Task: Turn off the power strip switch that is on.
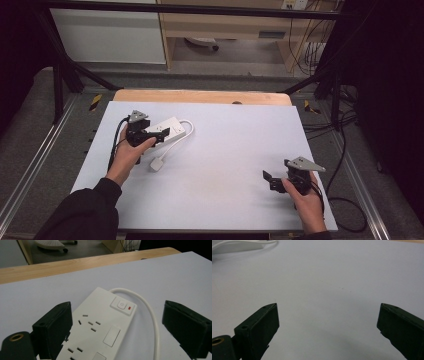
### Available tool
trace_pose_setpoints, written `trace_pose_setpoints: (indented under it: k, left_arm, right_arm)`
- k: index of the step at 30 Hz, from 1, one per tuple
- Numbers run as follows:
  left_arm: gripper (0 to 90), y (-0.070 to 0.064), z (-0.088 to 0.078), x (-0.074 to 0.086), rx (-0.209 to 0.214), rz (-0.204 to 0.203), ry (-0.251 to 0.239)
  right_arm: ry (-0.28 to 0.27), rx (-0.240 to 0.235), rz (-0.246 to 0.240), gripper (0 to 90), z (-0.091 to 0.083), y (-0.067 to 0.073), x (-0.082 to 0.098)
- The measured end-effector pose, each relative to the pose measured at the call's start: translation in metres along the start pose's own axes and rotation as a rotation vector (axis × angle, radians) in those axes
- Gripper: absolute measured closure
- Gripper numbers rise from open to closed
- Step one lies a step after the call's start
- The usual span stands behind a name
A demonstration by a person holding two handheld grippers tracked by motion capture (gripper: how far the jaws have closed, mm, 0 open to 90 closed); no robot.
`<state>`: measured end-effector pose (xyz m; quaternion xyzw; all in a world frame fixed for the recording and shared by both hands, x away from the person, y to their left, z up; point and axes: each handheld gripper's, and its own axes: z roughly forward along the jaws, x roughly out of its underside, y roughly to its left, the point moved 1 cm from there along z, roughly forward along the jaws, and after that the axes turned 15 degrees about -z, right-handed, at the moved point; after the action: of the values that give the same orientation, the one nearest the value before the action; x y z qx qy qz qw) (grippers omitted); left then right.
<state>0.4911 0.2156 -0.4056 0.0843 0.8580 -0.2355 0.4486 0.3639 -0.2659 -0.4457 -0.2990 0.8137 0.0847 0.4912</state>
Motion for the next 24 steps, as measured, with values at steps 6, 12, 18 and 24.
trace_pose_setpoints:
  k: [6, 12, 18, 24]
  left_arm:
    - [7.3, -0.002, -0.001, -0.002, 0.012, 0.003, -0.011]
    - [7.4, -0.005, -0.004, -0.002, 0.019, 0.008, -0.015]
    - [7.5, -0.009, -0.013, -0.004, 0.030, 0.012, -0.017]
    - [8.0, -0.008, -0.027, -0.005, 0.030, 0.003, -0.027]
  right_arm:
    - [-0.001, 0.000, -0.002, 4.5, 0.000, 0.000, 0.000]
    - [-0.001, 0.000, -0.002, 4.5, 0.000, 0.000, 0.000]
    - [-0.001, 0.000, -0.003, 4.4, 0.000, 0.000, 0.000]
    - [0.001, 0.001, -0.001, 4.4, 0.000, 0.001, 0.000]
